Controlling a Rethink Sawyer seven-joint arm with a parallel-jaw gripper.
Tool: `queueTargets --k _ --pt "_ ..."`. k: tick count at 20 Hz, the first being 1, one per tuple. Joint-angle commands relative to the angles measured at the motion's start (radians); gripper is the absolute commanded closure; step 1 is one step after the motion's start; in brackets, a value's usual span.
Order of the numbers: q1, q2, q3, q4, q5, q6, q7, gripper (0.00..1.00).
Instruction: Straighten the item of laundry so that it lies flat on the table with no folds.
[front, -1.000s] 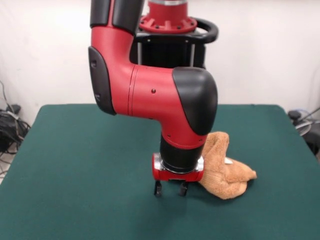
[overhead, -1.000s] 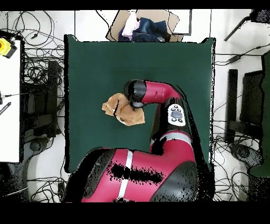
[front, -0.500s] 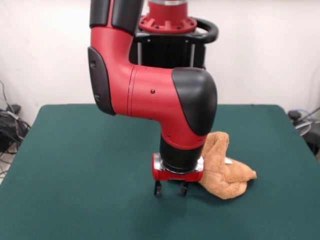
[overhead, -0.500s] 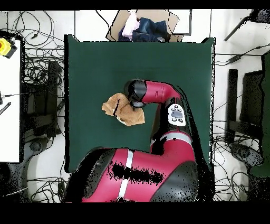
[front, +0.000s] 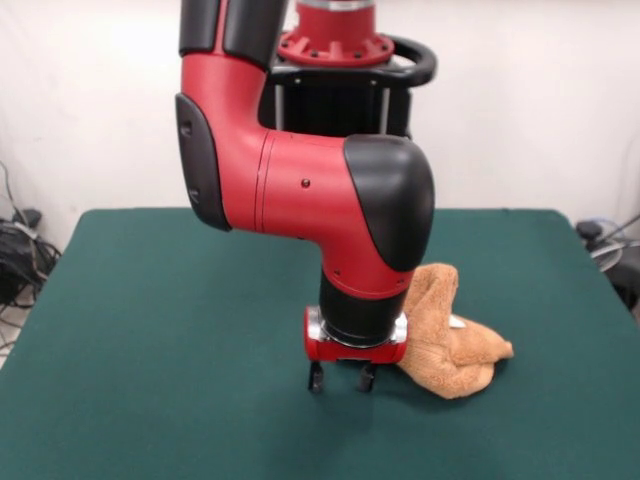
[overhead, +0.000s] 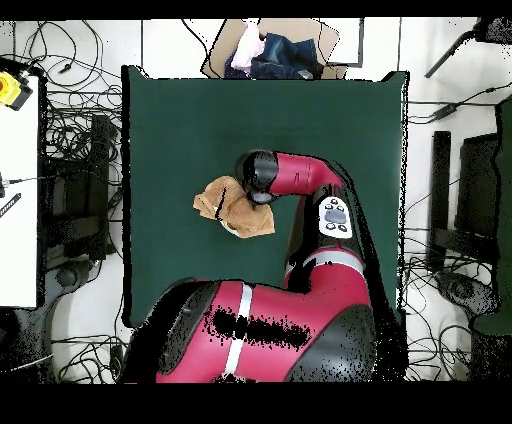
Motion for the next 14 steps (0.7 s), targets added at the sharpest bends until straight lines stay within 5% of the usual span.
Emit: queueTargets --k 1,14 --pt "-0.049 0.151 0.054 -0.018 -0.017 -0.155 0.119 0.0" --pt "-0.048 0.149 0.055 -0.018 -0.018 -0.149 0.115 0.0"
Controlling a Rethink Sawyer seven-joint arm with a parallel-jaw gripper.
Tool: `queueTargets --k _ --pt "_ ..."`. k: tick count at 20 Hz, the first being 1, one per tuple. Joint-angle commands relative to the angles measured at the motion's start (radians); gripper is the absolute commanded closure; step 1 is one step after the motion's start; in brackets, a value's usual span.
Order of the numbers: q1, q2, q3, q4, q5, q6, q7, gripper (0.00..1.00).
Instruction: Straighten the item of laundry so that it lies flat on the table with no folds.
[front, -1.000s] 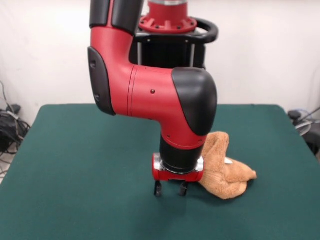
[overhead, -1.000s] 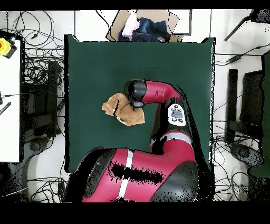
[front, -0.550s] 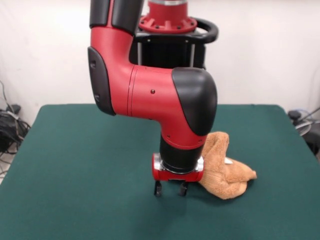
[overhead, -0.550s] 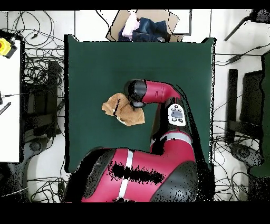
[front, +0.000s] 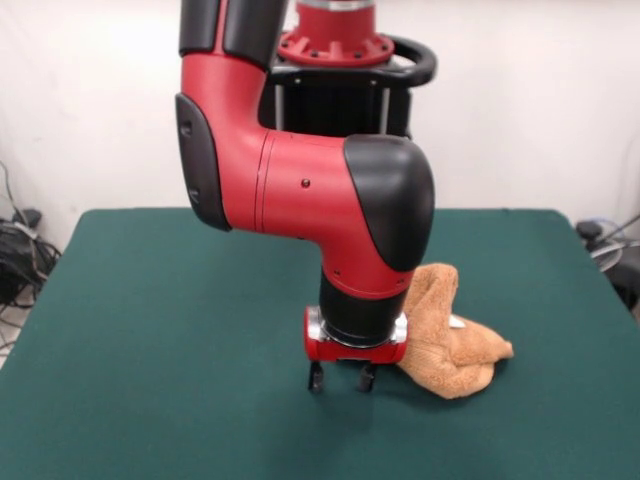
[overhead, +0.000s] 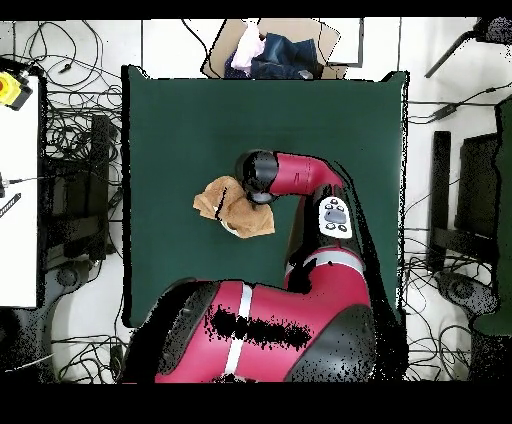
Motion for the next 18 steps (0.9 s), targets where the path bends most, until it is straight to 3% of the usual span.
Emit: queueTargets --k 1,14,18 --pt "-0.048 0.149 0.055 -0.019 -0.018 -0.149 0.115 0.0" --pt "-0.04 0.149 0.045 -0.025 -0.016 -0.12 0.119 0.0" --pt "-0.034 0.099 0.04 0.0 0.0 -0.076 0.13 0.0"
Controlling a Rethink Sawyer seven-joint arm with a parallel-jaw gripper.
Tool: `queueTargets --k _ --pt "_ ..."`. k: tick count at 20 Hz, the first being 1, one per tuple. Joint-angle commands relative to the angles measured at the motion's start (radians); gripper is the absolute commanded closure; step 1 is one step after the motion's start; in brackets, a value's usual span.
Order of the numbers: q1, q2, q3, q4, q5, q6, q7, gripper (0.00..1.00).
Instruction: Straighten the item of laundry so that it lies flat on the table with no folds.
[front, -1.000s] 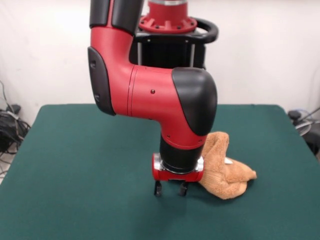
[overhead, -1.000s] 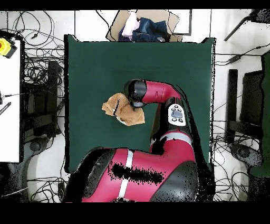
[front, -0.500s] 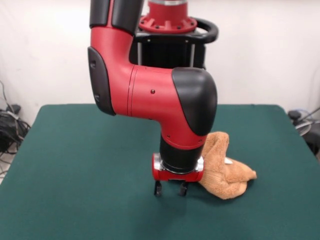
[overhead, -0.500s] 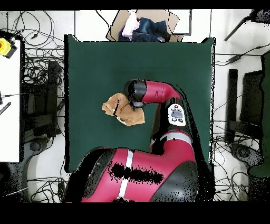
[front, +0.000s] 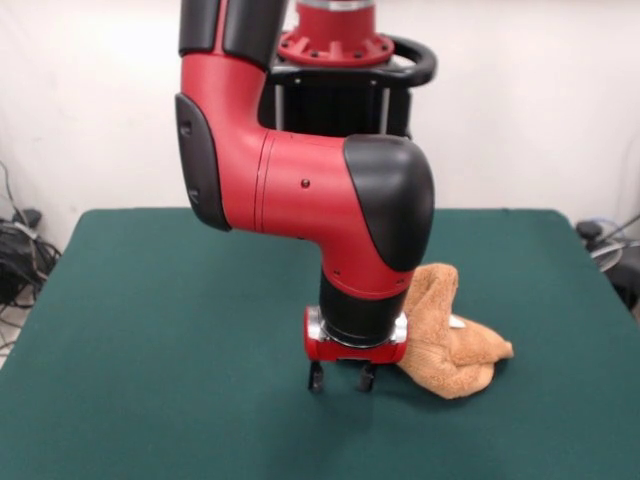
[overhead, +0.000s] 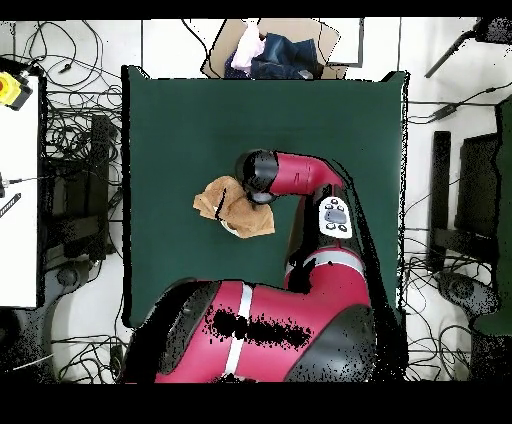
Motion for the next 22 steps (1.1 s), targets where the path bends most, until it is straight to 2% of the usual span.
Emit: queueTargets --k 1,7,10,15,22 --pt "-0.028 0.079 0.035 0.01 -0.001 -0.063 0.132 0.0" --pt "-0.021 -0.119 0.021 0.142 0.013 0.022 0.12 0.0" --pt "-0.014 -0.189 0.006 0.176 0.014 0.073 0.111 0.0" --pt "-0.015 -0.256 0.005 0.192 0.023 0.129 0.1 0.0" --pt "-0.018 -0.294 0.01 0.198 0.016 0.163 0.095 0.0"
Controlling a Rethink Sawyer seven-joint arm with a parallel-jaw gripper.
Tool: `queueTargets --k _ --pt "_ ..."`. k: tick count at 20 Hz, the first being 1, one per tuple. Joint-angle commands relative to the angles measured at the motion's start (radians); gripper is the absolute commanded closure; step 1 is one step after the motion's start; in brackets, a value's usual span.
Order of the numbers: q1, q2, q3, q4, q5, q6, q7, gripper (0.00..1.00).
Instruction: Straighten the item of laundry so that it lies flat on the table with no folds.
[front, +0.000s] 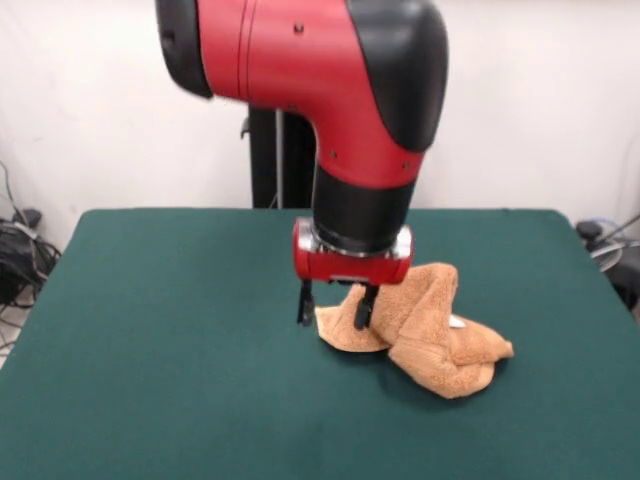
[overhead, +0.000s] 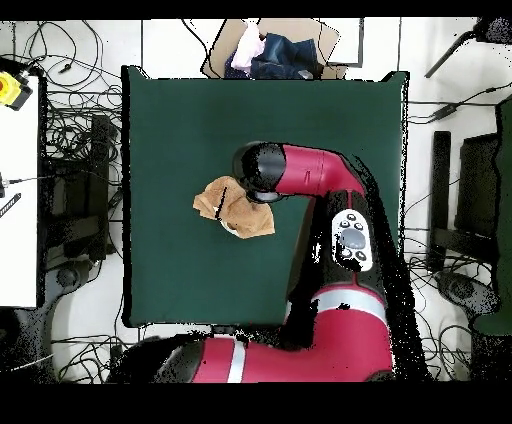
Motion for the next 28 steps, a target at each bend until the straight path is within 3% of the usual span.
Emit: queueTargets --k 1,8,28 --pt "-0.015 -0.053 0.017 0.09 0.013 0.098 0.095 0.0" --pt "0.019 -0.001 -0.012 0.077 -0.031 0.067 0.13 0.0" --pt "0.114 0.016 -0.013 0.121 0.001 -0.02 0.22 0.0"
